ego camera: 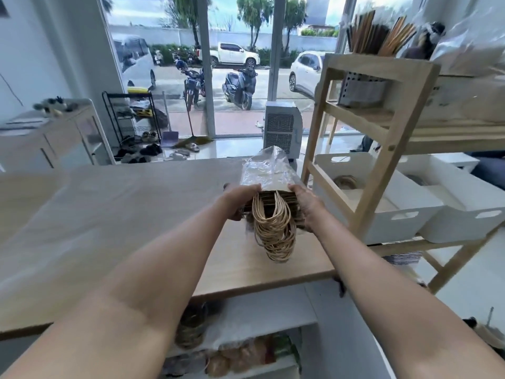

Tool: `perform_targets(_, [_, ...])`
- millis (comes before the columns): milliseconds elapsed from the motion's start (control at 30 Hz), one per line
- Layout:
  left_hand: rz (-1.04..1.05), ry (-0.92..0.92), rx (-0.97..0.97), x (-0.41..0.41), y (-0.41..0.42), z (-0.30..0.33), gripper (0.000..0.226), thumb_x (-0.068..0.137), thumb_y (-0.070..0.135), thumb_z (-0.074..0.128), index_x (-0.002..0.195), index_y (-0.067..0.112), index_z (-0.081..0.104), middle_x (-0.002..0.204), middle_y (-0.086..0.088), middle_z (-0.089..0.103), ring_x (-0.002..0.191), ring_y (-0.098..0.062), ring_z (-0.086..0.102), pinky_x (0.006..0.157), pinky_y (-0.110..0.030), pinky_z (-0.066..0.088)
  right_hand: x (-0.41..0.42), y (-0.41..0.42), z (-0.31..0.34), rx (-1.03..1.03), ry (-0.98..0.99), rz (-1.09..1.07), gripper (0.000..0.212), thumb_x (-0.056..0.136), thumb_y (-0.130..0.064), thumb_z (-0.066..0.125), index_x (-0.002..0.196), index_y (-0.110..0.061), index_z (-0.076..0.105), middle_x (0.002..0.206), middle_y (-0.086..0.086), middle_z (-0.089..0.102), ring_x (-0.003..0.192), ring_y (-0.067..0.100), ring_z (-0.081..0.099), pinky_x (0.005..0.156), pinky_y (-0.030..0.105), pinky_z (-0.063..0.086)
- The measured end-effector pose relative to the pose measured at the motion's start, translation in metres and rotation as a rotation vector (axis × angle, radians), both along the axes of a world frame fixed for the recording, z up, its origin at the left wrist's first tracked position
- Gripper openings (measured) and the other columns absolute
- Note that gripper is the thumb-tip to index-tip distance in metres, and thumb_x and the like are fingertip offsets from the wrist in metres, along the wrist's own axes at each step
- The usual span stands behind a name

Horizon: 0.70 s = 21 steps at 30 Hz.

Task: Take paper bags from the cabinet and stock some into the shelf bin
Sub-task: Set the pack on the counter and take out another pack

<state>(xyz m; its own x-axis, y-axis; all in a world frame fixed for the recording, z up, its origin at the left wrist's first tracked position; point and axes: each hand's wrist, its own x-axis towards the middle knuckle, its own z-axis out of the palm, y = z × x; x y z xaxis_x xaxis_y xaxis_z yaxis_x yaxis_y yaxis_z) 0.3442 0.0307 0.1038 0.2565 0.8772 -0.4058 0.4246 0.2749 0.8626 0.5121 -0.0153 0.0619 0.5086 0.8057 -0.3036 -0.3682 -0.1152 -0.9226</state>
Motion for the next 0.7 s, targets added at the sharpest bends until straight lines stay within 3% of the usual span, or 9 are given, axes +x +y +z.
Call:
perform_targets(67, [0.018,-0.012,0.005,0.004,0.022,-0.005,0.109,0.059,0.064,0.062,0.146,0.003,0.035,0.091,-0.008,0.054,0.062,-0.013,0.053,0.039,-0.017,0.044,-0.004,0.016,0.008,-0.012,-0.034,0.003,0.073,0.053,-0.038,0.080,0.122,-0.022,0.063,0.114,0.014,0.070,0.100,0.032,0.068,0.088,0.057,0.052])
perform_targets(100, [0.040,-0.016,0.013,0.006,0.034,-0.009,0.103,0.065,0.062,0.065,0.145,0.003,0.035,0.088,-0.007,0.051,0.056,-0.014,0.048,0.038,-0.017,0.045,-0.004,0.026,0.009,-0.018,-0.048,0.009,0.065,0.061,-0.034,0.079,0.122,-0.020,0.062,0.115,0.014,0.069,0.101,0.031,0.068,0.090,0.055,0.052])
perform_targets(200, [0.119,-0.011,0.023,0.012,0.066,-0.020,0.086,0.073,0.053,0.071,0.139,0.006,0.040,0.097,-0.009,0.055,0.058,-0.016,0.051,0.036,-0.020,0.046,-0.001,0.056,0.008,-0.051,-0.058,0.029,0.050,0.077,-0.029,0.074,0.124,-0.016,0.061,0.113,0.014,0.069,0.096,0.029,0.068,0.085,0.044,0.056])
perform_targets(367, [0.169,0.016,0.009,0.020,0.134,-0.029,0.081,0.073,0.050,0.073,0.134,0.006,0.042,0.098,-0.009,0.057,0.059,-0.016,0.052,0.035,-0.021,0.046,0.006,0.117,0.003,-0.101,-0.074,0.071,0.042,0.085,-0.030,0.068,0.124,-0.016,0.060,0.098,0.007,0.066,0.071,0.019,0.060,0.058,0.024,0.050])
perform_targets(467, [0.162,0.020,-0.005,0.025,0.169,-0.032,0.083,0.073,0.050,0.073,0.135,0.006,0.040,0.107,-0.007,0.061,0.066,-0.018,0.057,0.038,-0.018,0.044,0.008,0.149,0.000,-0.117,-0.060,0.062,0.043,0.085,-0.028,0.069,0.125,-0.016,0.059,0.109,0.008,0.065,0.072,0.020,0.061,0.061,0.026,0.052])
perform_targets(567, [0.164,0.016,-0.013,0.030,0.191,-0.039,0.083,0.073,0.051,0.072,0.134,0.006,0.038,0.119,-0.013,0.063,0.083,-0.024,0.063,0.045,-0.022,0.044,0.013,0.177,-0.011,-0.120,-0.039,0.063,0.050,0.078,-0.033,0.073,0.124,-0.019,0.060,0.115,0.011,0.068,0.087,0.027,0.066,0.066,0.033,0.056])
perform_targets(700, [0.108,0.046,-0.019,0.034,0.209,-0.045,0.097,0.072,0.051,0.071,0.144,0.003,0.026,0.090,-0.012,0.057,0.055,-0.018,0.050,0.047,-0.021,0.044,0.028,0.204,-0.035,-0.156,-0.056,0.088,0.066,0.059,-0.043,0.076,0.120,-0.024,0.061,0.113,0.012,0.069,0.097,0.033,0.069,0.082,0.059,0.054])
